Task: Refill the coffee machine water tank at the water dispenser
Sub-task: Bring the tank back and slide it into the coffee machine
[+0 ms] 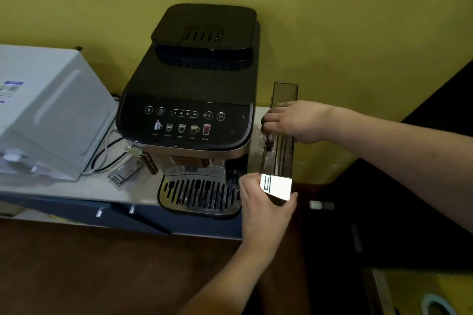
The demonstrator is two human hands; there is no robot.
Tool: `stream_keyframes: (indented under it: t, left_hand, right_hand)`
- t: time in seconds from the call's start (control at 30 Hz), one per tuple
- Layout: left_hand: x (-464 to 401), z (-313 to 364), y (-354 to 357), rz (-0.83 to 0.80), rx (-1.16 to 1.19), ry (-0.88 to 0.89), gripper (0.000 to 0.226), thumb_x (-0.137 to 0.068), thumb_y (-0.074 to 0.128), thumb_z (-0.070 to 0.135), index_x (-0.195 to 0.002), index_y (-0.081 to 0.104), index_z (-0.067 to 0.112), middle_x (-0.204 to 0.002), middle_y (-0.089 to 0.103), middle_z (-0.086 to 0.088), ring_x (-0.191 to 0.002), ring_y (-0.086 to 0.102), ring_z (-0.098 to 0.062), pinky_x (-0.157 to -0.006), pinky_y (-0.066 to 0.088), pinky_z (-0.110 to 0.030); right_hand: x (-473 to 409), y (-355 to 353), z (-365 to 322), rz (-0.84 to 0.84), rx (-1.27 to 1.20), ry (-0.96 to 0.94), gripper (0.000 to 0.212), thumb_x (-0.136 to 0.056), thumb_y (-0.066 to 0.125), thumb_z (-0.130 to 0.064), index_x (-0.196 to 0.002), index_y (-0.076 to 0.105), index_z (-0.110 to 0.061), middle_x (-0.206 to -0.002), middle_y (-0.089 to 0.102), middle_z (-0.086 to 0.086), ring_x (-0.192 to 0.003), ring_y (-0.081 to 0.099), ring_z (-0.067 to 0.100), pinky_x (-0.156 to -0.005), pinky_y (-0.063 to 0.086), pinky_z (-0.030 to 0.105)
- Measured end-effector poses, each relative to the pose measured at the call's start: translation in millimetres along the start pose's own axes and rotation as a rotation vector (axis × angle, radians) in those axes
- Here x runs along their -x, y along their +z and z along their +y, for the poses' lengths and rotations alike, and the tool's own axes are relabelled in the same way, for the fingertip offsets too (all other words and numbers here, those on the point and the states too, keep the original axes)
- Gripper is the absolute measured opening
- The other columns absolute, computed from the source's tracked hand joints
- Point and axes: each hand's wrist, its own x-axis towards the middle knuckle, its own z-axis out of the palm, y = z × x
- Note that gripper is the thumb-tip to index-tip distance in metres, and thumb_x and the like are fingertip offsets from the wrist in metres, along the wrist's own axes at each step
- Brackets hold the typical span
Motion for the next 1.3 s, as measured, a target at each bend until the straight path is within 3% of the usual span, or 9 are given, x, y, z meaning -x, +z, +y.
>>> stream_keyframes:
  t: [0.3, 0.5, 0.57, 0.67, 0.77, 0.87, 1.03, 1.17, 1.3]
  left_hand:
    - [-37, -18, 19, 0.020, -0.048, -0.059, 0.070, -0.067, 0.090, 0.043, -0.112, 0.039, 0.024, -0.114, 0.042, 0.006, -0.110, 0.052, -0.013, -0.090, 0.055, -0.036]
    - [-37, -21, -6, -0.162, -0.047, -0.088, 0.076, -0.071, 0.087, 0.039, -0.129, 0.039, 0.024, -0.125, 0.042, 0.011, -0.122, 0.047, -0.009, -0.104, 0.047, -0.032]
    - [-32, -33, -27, -0.231, -0.091, -0.048, 0.074, -0.079, 0.082, 0.035, -0.138, 0.039, 0.024, -0.127, 0.038, 0.017, -0.123, 0.042, -0.001, -0.103, 0.039, -0.018]
    - [-27, -64, -70, -0.325, -0.212, -0.034, 0.053, -0.089, 0.072, 0.030, -0.136, 0.047, 0.027, -0.124, 0.041, 0.021, -0.108, 0.047, 0.009, -0.084, 0.036, -0.004]
    - [-32, -102, -115, -0.327, -0.229, -0.101, 0.039, -0.091, 0.069, 0.027, -0.127, 0.054, 0.027, -0.119, 0.055, 0.015, -0.100, 0.056, 0.005, -0.086, 0.049, -0.016]
    - [-44, -134, -157, -0.330, -0.207, -0.175, 0.031, -0.091, 0.069, 0.023, -0.119, 0.056, 0.025, -0.112, 0.060, 0.010, -0.106, 0.059, -0.003, -0.094, 0.049, -0.023]
    - [-74, -174, -227, -0.261, -0.225, -0.217, 0.025, -0.092, 0.069, 0.018, -0.115, 0.058, 0.019, -0.100, 0.061, 0.003, -0.097, 0.063, -0.015, -0.087, 0.053, -0.031]
    - [-107, -208, -273, -0.189, -0.361, -0.190, 0.039, -0.091, 0.070, 0.022, -0.127, 0.056, 0.016, -0.119, 0.056, -0.002, -0.107, 0.059, -0.017, -0.090, 0.050, -0.031]
    - [-142, -239, -299, -0.251, -0.521, -0.184, 0.062, -0.086, 0.072, 0.031, -0.140, 0.049, 0.012, -0.134, 0.049, -0.009, -0.125, 0.046, -0.026, -0.104, 0.039, -0.037]
  right_hand:
    - [-31, 45, 9, 0.016, -0.108, 0.061, 0.071, -0.091, 0.050, 0.001, -0.154, 0.023, -0.020, -0.162, 0.021, 0.007, -0.151, 0.014, 0.025, -0.122, 0.010, 0.035]
    - [-16, 29, -21, -0.068, -0.377, 0.329, 0.090, -0.087, 0.058, -0.002, -0.157, 0.008, -0.027, -0.166, -0.002, 0.005, -0.152, -0.005, 0.025, -0.123, 0.005, 0.042]
    - [-4, 12, -38, 0.044, -0.488, 0.397, 0.082, -0.088, 0.060, -0.011, -0.156, 0.017, -0.022, -0.165, 0.011, 0.009, -0.152, 0.004, 0.027, -0.123, 0.007, 0.041]
    - [8, -18, -77, 0.232, -0.617, 0.467, 0.054, -0.091, 0.058, -0.023, -0.143, 0.046, -0.014, -0.146, 0.048, 0.010, -0.138, 0.037, 0.028, -0.117, 0.026, 0.038]
    - [5, -35, -126, 0.136, -0.822, 0.472, 0.038, -0.094, 0.053, -0.041, -0.123, 0.062, -0.017, -0.119, 0.062, 0.004, -0.114, 0.057, 0.023, -0.098, 0.048, 0.037]
    - [-9, -34, -162, -0.040, -0.935, 0.471, 0.030, -0.094, 0.051, -0.047, -0.104, 0.064, -0.022, -0.103, 0.064, -0.001, -0.095, 0.062, 0.019, -0.078, 0.053, 0.034]
    - [-67, -52, -211, -0.158, -1.254, 0.390, 0.028, -0.096, 0.052, -0.043, -0.118, 0.063, -0.031, -0.114, 0.065, -0.009, -0.096, 0.061, 0.008, -0.081, 0.050, 0.026]
    - [-148, -69, -250, -0.179, -1.433, 0.395, 0.033, -0.100, 0.049, -0.032, -0.130, 0.058, -0.026, -0.128, 0.060, -0.006, -0.110, 0.056, 0.010, -0.091, 0.046, 0.026]
    - [-231, -70, -277, -0.126, -1.576, 0.585, 0.042, -0.099, 0.044, -0.020, -0.141, 0.049, -0.023, -0.143, 0.053, 0.001, -0.128, 0.050, 0.018, -0.103, 0.040, 0.028]
